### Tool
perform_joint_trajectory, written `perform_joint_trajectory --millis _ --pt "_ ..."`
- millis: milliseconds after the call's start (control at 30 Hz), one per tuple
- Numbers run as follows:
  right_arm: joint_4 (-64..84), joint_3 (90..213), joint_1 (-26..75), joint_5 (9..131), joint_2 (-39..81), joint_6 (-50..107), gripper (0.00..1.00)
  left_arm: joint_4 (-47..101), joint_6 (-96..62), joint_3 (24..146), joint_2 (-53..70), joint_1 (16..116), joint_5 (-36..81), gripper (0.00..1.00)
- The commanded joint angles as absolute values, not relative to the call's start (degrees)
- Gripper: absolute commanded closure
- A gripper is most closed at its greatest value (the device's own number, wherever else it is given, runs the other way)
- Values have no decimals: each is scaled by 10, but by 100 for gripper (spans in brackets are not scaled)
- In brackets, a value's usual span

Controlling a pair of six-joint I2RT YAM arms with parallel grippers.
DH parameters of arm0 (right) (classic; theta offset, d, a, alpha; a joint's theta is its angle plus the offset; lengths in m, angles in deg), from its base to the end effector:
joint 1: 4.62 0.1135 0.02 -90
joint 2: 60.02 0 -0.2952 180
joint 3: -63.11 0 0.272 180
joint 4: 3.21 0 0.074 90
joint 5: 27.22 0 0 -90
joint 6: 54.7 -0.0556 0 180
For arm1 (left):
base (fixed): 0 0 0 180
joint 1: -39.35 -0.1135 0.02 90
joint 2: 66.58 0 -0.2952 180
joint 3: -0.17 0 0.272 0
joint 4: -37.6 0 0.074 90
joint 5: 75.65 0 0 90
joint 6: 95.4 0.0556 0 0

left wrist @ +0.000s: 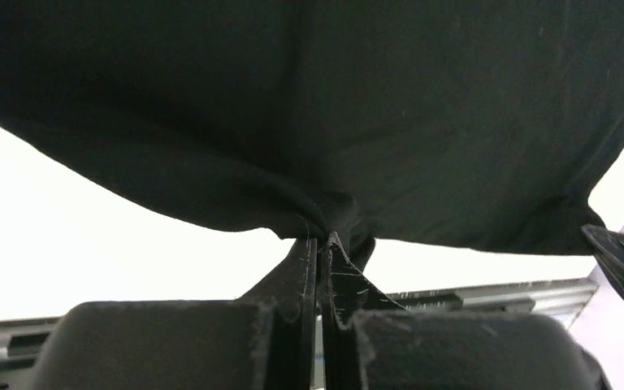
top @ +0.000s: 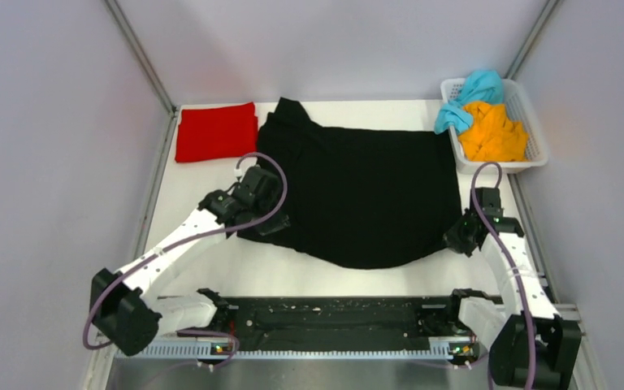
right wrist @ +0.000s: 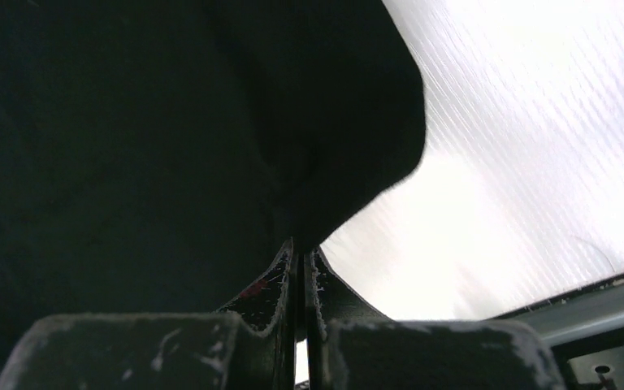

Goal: Fold and stack the t-shirts
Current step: Fold the flattened tshirt in 1/3 of the way

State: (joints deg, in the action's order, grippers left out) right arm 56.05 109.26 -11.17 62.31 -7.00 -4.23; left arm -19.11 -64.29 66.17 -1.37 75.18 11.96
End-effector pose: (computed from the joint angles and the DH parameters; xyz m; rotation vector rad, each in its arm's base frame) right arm 0.1638 -0.0193 0.1983 1.0729 2.5166 0.1534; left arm 0.1966 -0.1391 0.2779 -0.5470 2.5964 -0.5608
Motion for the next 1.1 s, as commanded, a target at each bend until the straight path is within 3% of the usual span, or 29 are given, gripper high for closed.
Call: perform_joint_trajectory --millis 0,467,1000,1067 --pt "501 1170 -114 610 -13 -14 100 -163 -569 725 41 694 119 100" --pt "440 1263 -114 592 105 -13 100 -84 -464 816 133 622 141 100" --pt "360 1291 -114 611 204 -11 100 -76 -395 920 278 571 190 100" --pt "347 1298 -114 597 222 -13 96 -62 -393 937 318 565 194 100"
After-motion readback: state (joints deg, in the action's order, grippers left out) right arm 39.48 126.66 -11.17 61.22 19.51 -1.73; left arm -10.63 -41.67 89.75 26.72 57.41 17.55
